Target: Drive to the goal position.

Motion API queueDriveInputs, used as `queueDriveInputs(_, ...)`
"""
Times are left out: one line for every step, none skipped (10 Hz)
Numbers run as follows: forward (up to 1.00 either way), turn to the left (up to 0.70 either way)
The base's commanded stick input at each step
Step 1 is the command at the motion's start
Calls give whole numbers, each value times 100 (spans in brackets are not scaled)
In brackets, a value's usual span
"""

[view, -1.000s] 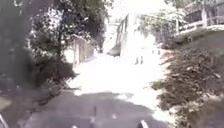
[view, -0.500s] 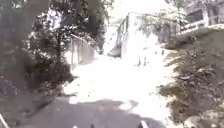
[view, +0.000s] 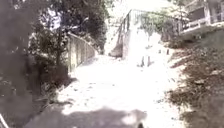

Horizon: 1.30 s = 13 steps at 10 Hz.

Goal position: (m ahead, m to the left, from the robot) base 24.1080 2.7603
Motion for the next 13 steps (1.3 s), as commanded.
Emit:
queueDriveInputs(50,0)
queueDriveInputs(50,0)
queueDriveInputs(50,0)
queueDriveInputs(50,0)
queueDriveInputs(50,0)
queueDriveInputs(50,0)
queueDriveInputs(50,0)
queueDriveInputs(50,0)
queueDriveInputs(50,0)
queueDriveInputs(50,0)
queueDriveInputs(50,0)
queueDriveInputs(50,0)
queueDriveInputs(50,0)
